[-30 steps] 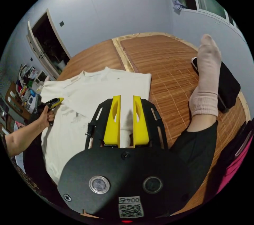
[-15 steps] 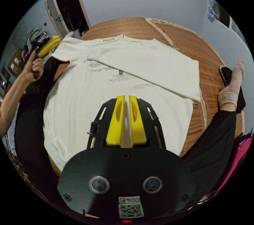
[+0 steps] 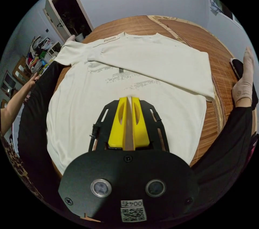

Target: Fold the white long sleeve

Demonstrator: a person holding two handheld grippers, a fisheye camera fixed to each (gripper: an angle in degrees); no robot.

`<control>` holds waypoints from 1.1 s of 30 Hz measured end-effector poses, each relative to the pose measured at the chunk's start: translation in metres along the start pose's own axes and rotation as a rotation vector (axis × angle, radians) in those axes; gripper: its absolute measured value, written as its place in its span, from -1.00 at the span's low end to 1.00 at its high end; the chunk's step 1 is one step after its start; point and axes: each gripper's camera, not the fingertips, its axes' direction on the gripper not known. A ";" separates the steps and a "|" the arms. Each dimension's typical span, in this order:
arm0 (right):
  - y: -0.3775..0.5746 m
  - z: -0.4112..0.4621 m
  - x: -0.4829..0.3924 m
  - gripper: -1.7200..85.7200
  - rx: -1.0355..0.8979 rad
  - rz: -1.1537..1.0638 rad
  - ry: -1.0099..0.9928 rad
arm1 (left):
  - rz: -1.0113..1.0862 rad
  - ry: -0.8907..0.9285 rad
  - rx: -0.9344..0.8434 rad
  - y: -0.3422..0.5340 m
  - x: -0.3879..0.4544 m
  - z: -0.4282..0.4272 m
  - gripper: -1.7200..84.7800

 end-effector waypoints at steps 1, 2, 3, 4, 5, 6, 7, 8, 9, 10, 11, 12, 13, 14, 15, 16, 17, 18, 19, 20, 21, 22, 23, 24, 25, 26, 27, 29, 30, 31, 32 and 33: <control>0.000 0.002 -0.003 -0.86 0.001 -0.005 0.010 | -0.001 -0.016 -0.013 -0.009 0.001 0.004 -0.68; -0.001 0.003 -0.004 -0.86 0.000 -0.007 0.013 | -0.003 -0.020 -0.016 -0.013 0.001 0.005 -0.68; -0.001 0.005 -0.005 -0.86 0.001 -0.009 0.016 | -0.012 -0.027 -0.018 -0.021 0.002 0.008 -0.68; -0.002 0.006 -0.005 -0.87 0.001 -0.007 0.015 | -0.018 -0.036 -0.022 -0.028 0.002 0.011 -0.67; -0.002 0.007 -0.005 -0.87 0.001 -0.006 0.013 | -0.023 -0.041 -0.022 -0.032 0.003 0.012 -0.67; -0.003 0.008 -0.004 -0.87 0.002 -0.001 0.005 | -0.030 -0.047 -0.024 -0.037 0.003 0.014 -0.67; -0.003 0.010 -0.003 -0.88 0.002 0.006 -0.004 | -0.034 -0.056 -0.031 -0.042 0.004 0.017 -0.67; -0.004 0.011 -0.002 -0.88 0.002 0.010 -0.008 | -0.036 -0.064 -0.036 -0.044 0.004 0.018 -0.67; -0.004 0.012 -0.001 -0.89 0.002 0.017 -0.017 | -0.040 -0.081 -0.041 -0.048 0.005 0.020 -0.66; -0.005 0.013 0.001 -0.90 0.002 0.023 -0.025 | -0.044 -0.100 -0.045 -0.051 0.006 0.022 -0.67; -0.006 0.014 0.001 -0.91 0.002 0.025 -0.028 | -0.047 -0.108 -0.053 -0.052 0.006 0.023 -0.67; -0.007 0.015 0.002 -0.92 0.002 0.027 -0.033 | -0.055 -0.117 -0.066 -0.054 0.006 0.027 -0.67; -0.008 0.017 0.002 -0.93 0.002 0.026 -0.037 | -0.064 -0.114 -0.074 -0.054 0.006 0.031 -0.68; -0.008 0.017 0.002 -0.93 0.001 0.025 -0.037 | -0.068 -0.108 -0.075 -0.054 0.005 0.033 -0.69; -0.009 0.019 0.002 -0.94 0.001 0.022 -0.037 | -0.074 -0.094 -0.067 -0.052 0.006 0.035 -0.73; -0.010 0.020 0.001 -0.94 0.000 0.019 -0.036 | -0.074 -0.096 -0.047 -0.048 0.008 0.036 -0.78; -0.011 0.021 0.001 -0.94 0.000 0.018 -0.035 | -0.074 -0.104 -0.035 -0.046 0.009 0.036 -0.82; -0.012 0.022 0.001 -0.94 -0.001 0.017 -0.034 | -0.068 -0.121 0.000 -0.041 0.013 0.033 -0.88; -0.013 0.023 0.002 -0.94 -0.001 0.018 -0.036 | -0.046 -0.118 0.048 -0.034 0.020 0.030 -0.90; -0.013 0.023 0.002 -0.94 -0.001 0.018 -0.037 | -0.027 -0.113 0.075 -0.030 0.024 0.028 -0.91; -0.014 0.024 0.004 -0.94 -0.002 0.021 -0.042 | 0.020 -0.112 0.127 -0.020 0.036 0.023 -0.92; -0.015 0.025 0.005 -0.95 -0.001 0.025 -0.048 | 0.080 -0.122 0.181 -0.009 0.053 0.020 -0.92; -0.016 0.025 0.006 -0.95 -0.002 0.026 -0.051 | 0.116 -0.131 0.207 -0.002 0.064 0.019 -0.93; -0.017 0.026 0.007 -0.95 -0.002 0.029 -0.058 | 0.208 -0.150 0.250 0.012 0.090 0.019 -0.93; -0.018 0.027 0.008 -0.95 -0.002 0.031 -0.061 | 0.324 -0.170 0.266 0.027 0.122 0.024 -0.93; -0.019 0.027 0.009 -0.95 -0.002 0.032 -0.062 | 0.387 -0.182 0.269 0.036 0.140 0.028 -0.93; -0.020 0.028 0.009 -0.95 -0.002 0.031 -0.059 | 0.524 -0.201 0.270 0.058 0.178 0.039 -0.93; -0.022 0.028 0.010 -0.95 -0.003 0.028 -0.055 | 0.748 -0.190 0.226 0.100 0.240 0.064 -0.93; -0.023 0.029 0.011 -0.95 -0.004 0.028 -0.055 | 0.898 -0.170 0.172 0.137 0.280 0.086 -0.93; -0.024 0.029 0.013 -0.95 -0.004 0.032 -0.060 | 1.049 -0.145 0.102 0.182 0.316 0.110 -0.92; -0.025 0.029 0.014 -0.95 -0.005 0.036 -0.065 | 1.127 -0.130 0.056 0.207 0.333 0.124 -0.92; -0.026 0.029 0.017 -0.95 -0.005 0.045 -0.078 | 1.265 -0.104 -0.036 0.260 0.358 0.151 -0.91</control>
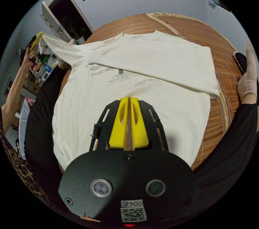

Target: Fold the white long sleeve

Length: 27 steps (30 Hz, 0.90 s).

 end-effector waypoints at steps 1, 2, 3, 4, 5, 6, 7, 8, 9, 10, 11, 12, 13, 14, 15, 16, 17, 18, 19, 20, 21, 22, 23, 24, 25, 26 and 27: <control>-0.001 0.000 0.004 -0.94 0.000 0.012 -0.017 | 0.094 0.051 -0.060 -0.001 0.051 0.025 -0.89; -0.002 0.000 0.006 -0.94 0.000 0.019 -0.026 | 0.118 0.068 -0.091 0.001 0.072 0.037 -0.88; -0.004 0.000 0.010 -0.94 0.001 0.035 -0.046 | 0.124 0.088 -0.140 0.013 0.104 0.060 -0.85; -0.005 0.000 0.014 -0.93 0.003 0.053 -0.066 | 0.077 0.093 -0.188 0.031 0.122 0.083 -0.80; -0.005 -0.001 0.016 -0.93 0.005 0.064 -0.077 | 0.043 0.094 -0.214 0.042 0.127 0.094 -0.77; -0.007 -0.001 0.021 -0.92 0.008 0.092 -0.101 | -0.059 0.080 -0.242 0.069 0.134 0.111 -0.74; -0.008 -0.002 0.026 -0.90 0.007 0.125 -0.125 | -0.150 0.072 -0.248 0.100 0.139 0.123 -0.72; -0.009 -0.002 0.029 -0.89 0.008 0.139 -0.136 | -0.190 0.063 -0.253 0.117 0.143 0.128 -0.72; -0.011 -0.004 0.033 -0.87 0.014 0.163 -0.150 | -0.245 0.028 -0.268 0.148 0.154 0.137 -0.73; -0.013 -0.007 0.037 -0.86 0.029 0.182 -0.163 | -0.242 -0.001 -0.289 0.177 0.171 0.146 -0.75; -0.013 -0.008 0.038 -0.85 0.036 0.185 -0.172 | -0.227 -0.016 -0.310 0.190 0.182 0.151 -0.75; -0.015 -0.011 0.041 -0.85 0.052 0.193 -0.193 | -0.192 -0.058 -0.364 0.213 0.202 0.163 -0.76; -0.016 -0.014 0.044 -0.85 0.065 0.202 -0.211 | -0.165 -0.098 -0.415 0.233 0.219 0.173 -0.76; -0.016 -0.015 0.045 -0.85 0.069 0.203 -0.217 | -0.151 -0.114 -0.431 0.242 0.226 0.178 -0.76; -0.018 -0.017 0.047 -0.85 0.074 0.202 -0.220 | -0.122 -0.136 -0.452 0.256 0.238 0.185 -0.76; -0.019 -0.019 0.048 -0.85 0.076 0.204 -0.223 | -0.091 -0.164 -0.468 0.265 0.245 0.192 -0.77; -0.020 -0.020 0.049 -0.84 0.078 0.206 -0.228 | -0.075 -0.187 -0.476 0.268 0.247 0.195 -0.77; -0.020 -0.022 0.052 -0.84 0.086 0.213 -0.244 | -0.044 -0.230 -0.486 0.271 0.249 0.201 -0.78; -0.020 -0.023 0.055 -0.84 0.092 0.226 -0.265 | -0.009 -0.264 -0.491 0.270 0.248 0.207 -0.79; -0.021 -0.023 0.056 -0.84 0.094 0.232 -0.276 | 0.004 -0.282 -0.492 0.269 0.247 0.210 -0.80; -0.021 -0.023 0.058 -0.84 0.095 0.241 -0.297 | 0.025 -0.307 -0.501 0.265 0.242 0.217 -0.81; -0.022 -0.022 0.059 -0.84 0.094 0.246 -0.309 | 0.045 -0.326 -0.518 0.261 0.235 0.227 -0.81; -0.023 -0.022 0.059 -0.84 0.092 0.245 -0.310 | 0.053 -0.338 -0.527 0.259 0.231 0.232 -0.82; -0.025 -0.021 0.057 -0.84 0.088 0.238 -0.305 | 0.067 -0.360 -0.540 0.255 0.222 0.242 -0.83; -0.027 -0.020 0.055 -0.84 0.082 0.227 -0.298 | 0.091 -0.377 -0.551 0.250 0.214 0.252 -0.84; -0.029 -0.019 0.053 -0.84 0.079 0.221 -0.295 | 0.106 -0.389 -0.556 0.247 0.211 0.258 -0.85; -0.032 -0.019 0.048 -0.83 0.074 0.205 -0.290 | 0.141 -0.410 -0.566 0.242 0.205 0.269 -0.86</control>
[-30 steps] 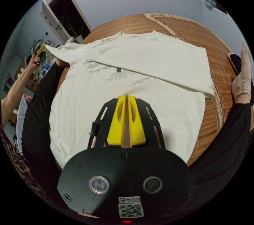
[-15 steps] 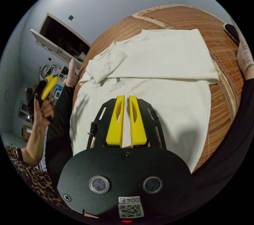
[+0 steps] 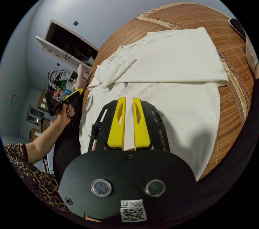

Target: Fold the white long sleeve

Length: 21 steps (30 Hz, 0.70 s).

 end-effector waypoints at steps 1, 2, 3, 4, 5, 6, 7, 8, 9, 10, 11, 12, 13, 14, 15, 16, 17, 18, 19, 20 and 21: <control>-0.002 0.003 -0.007 -0.83 -0.008 -0.026 0.014 | 0.032 -0.022 -0.003 -0.009 -0.002 0.009 -0.88; -0.003 0.004 -0.010 -0.83 -0.014 -0.036 0.024 | 0.047 -0.030 -0.006 -0.013 -0.003 0.014 -0.88; -0.006 0.006 -0.019 -0.83 -0.021 -0.067 0.044 | 0.073 -0.043 -0.016 -0.020 -0.005 0.024 -0.89; -0.012 0.009 -0.030 -0.83 -0.030 -0.107 0.077 | 0.089 -0.050 -0.025 -0.023 -0.007 0.033 -0.89; -0.016 0.010 -0.036 -0.83 -0.036 -0.129 0.094 | 0.097 -0.052 -0.024 -0.024 -0.007 0.037 -0.89; -0.026 0.013 -0.047 -0.83 -0.042 -0.173 0.128 | 0.110 -0.060 -0.014 -0.023 -0.008 0.043 -0.89; -0.038 0.017 -0.058 -0.83 -0.040 -0.206 0.158 | 0.118 -0.071 -0.008 -0.020 -0.008 0.049 -0.88; -0.044 0.019 -0.063 -0.83 -0.039 -0.217 0.169 | 0.123 -0.072 -0.010 -0.019 -0.008 0.053 -0.88; -0.059 0.025 -0.072 -0.83 -0.040 -0.234 0.181 | 0.144 -0.061 -0.024 -0.016 -0.007 0.062 -0.87; -0.075 0.032 -0.082 -0.83 -0.040 -0.247 0.191 | 0.161 -0.055 -0.043 -0.017 -0.007 0.070 -0.86; -0.083 0.036 -0.087 -0.82 -0.038 -0.255 0.197 | 0.166 -0.054 -0.053 -0.018 -0.007 0.074 -0.86; -0.099 0.044 -0.099 -0.82 -0.034 -0.280 0.220 | 0.165 -0.050 -0.065 -0.021 -0.009 0.080 -0.85; -0.113 0.053 -0.112 -0.82 -0.035 -0.306 0.255 | 0.157 -0.039 -0.073 -0.024 -0.012 0.086 -0.86; -0.120 0.058 -0.117 -0.81 -0.039 -0.316 0.270 | 0.150 -0.030 -0.082 -0.025 -0.014 0.090 -0.86; -0.134 0.070 -0.126 -0.81 -0.056 -0.328 0.293 | 0.131 -0.018 -0.107 -0.027 -0.019 0.099 -0.87; -0.146 0.082 -0.133 -0.80 -0.080 -0.330 0.301 | 0.111 -0.003 -0.105 -0.026 -0.024 0.104 -0.88; -0.151 0.088 -0.136 -0.79 -0.094 -0.330 0.305 | 0.099 0.006 -0.099 -0.026 -0.026 0.105 -0.89; -0.160 0.101 -0.141 -0.77 -0.118 -0.329 0.321 | 0.079 0.024 -0.105 -0.028 -0.032 0.108 -0.90; -0.167 0.113 -0.146 -0.75 -0.147 -0.330 0.346 | 0.062 0.040 -0.107 -0.028 -0.037 0.111 -0.91; -0.170 0.120 -0.148 -0.74 -0.164 -0.329 0.359 | 0.058 0.047 -0.108 -0.028 -0.040 0.112 -0.91; -0.175 0.132 -0.150 -0.73 -0.198 -0.324 0.388 | 0.051 0.057 -0.109 -0.028 -0.044 0.114 -0.92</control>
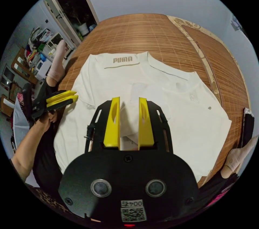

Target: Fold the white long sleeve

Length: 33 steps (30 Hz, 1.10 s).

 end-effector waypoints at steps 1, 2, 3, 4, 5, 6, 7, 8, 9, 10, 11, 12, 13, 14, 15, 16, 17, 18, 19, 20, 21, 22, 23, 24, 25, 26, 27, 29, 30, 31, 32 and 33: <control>-0.006 0.009 -0.003 -0.73 -0.030 0.001 0.031 | -0.006 0.007 0.000 0.000 -0.005 0.002 -0.92; -0.009 0.013 -0.004 -0.73 -0.048 0.001 0.049 | -0.008 0.010 0.000 0.000 -0.007 0.002 -0.92; -0.012 0.021 -0.005 -0.75 -0.081 -0.003 0.088 | -0.011 0.011 0.000 0.000 -0.010 0.004 -0.93; -0.013 0.024 -0.006 -0.79 -0.090 -0.009 0.130 | -0.011 0.011 -0.001 0.000 -0.013 0.005 -0.93; -0.013 0.023 -0.007 -0.81 -0.086 -0.013 0.136 | -0.012 0.011 -0.002 0.000 -0.015 0.006 -0.93; -0.014 0.019 -0.005 -0.84 -0.085 -0.012 0.134 | -0.014 0.014 -0.002 0.000 -0.019 0.007 -0.93; -0.015 0.008 -0.002 -0.85 -0.065 -0.011 0.127 | -0.019 0.023 -0.003 0.000 -0.025 0.009 -0.93; -0.016 0.001 0.000 -0.85 -0.045 -0.013 0.125 | -0.023 0.029 -0.002 0.000 -0.028 0.009 -0.94; -0.017 -0.020 0.006 -0.86 0.004 -0.014 0.124 | -0.031 0.042 -0.002 0.001 -0.034 0.010 -0.94; -0.017 -0.044 0.014 -0.86 0.059 -0.011 0.114 | -0.039 0.053 -0.001 0.001 -0.040 0.011 -0.94; -0.016 -0.058 0.020 -0.86 0.088 -0.005 0.105 | -0.043 0.058 -0.001 0.002 -0.043 0.011 -0.94; -0.010 -0.085 0.034 -0.86 0.151 0.008 0.079 | -0.050 0.065 0.000 0.003 -0.049 0.012 -0.94; 0.001 -0.110 0.051 -0.86 0.208 0.024 0.058 | -0.054 0.070 0.000 0.003 -0.054 0.013 -0.94; 0.009 -0.120 0.060 -0.86 0.229 0.031 0.053 | -0.056 0.071 0.000 0.004 -0.056 0.013 -0.94; 0.027 -0.134 0.078 -0.86 0.260 0.049 0.051 | -0.058 0.073 0.001 0.004 -0.061 0.014 -0.94; 0.048 -0.141 0.099 -0.87 0.279 0.073 0.053 | -0.058 0.073 0.000 0.005 -0.065 0.014 -0.94; 0.060 -0.141 0.109 -0.87 0.281 0.083 0.053 | -0.058 0.074 0.000 0.005 -0.067 0.015 -0.94; 0.083 -0.134 0.129 -0.87 0.261 0.108 0.038 | -0.059 0.074 0.000 0.005 -0.071 0.015 -0.94; 0.106 -0.118 0.149 -0.86 0.210 0.138 0.002 | -0.059 0.076 0.000 0.006 -0.076 0.016 -0.94; 0.116 -0.108 0.159 -0.86 0.173 0.160 -0.020 | -0.059 0.076 0.000 0.006 -0.078 0.016 -0.94; 0.135 -0.089 0.177 -0.87 0.101 0.208 -0.052 | -0.061 0.079 0.001 0.007 -0.083 0.017 -0.94; 0.154 -0.075 0.193 -0.88 0.062 0.264 -0.049 | -0.062 0.082 0.002 0.007 -0.088 0.017 -0.94; 0.162 -0.070 0.199 -0.89 0.057 0.289 -0.039 | -0.063 0.084 0.002 0.008 -0.090 0.017 -0.94; 0.176 -0.067 0.211 -0.90 0.067 0.323 -0.042 | -0.063 0.085 0.003 0.008 -0.095 0.017 -0.94; 0.185 -0.068 0.221 -0.88 0.100 0.341 -0.082 | -0.064 0.086 0.003 0.009 -0.099 0.018 -0.93; 0.188 -0.069 0.225 -0.88 0.116 0.346 -0.107 | -0.065 0.088 0.003 0.009 -0.101 0.018 -0.93; 0.192 -0.072 0.233 -0.86 0.142 0.353 -0.143 | -0.066 0.091 0.003 0.010 -0.106 0.018 -0.93; 0.195 -0.079 0.240 -0.84 0.177 0.354 -0.156 | -0.067 0.095 0.005 0.011 -0.113 0.018 -0.93; 0.197 -0.082 0.245 -0.83 0.201 0.362 -0.157 | -0.070 0.099 0.008 0.012 -0.118 0.016 -0.93; 0.201 -0.084 0.249 -0.82 0.221 0.374 -0.170 | -0.074 0.103 0.006 0.013 -0.123 0.015 -0.93; 0.204 -0.084 0.252 -0.82 0.230 0.381 -0.181 | -0.076 0.103 0.001 0.013 -0.126 0.013 -0.93; 0.209 -0.083 0.256 -0.82 0.244 0.398 -0.202 | -0.084 0.092 -0.003 0.013 -0.132 0.009 -0.92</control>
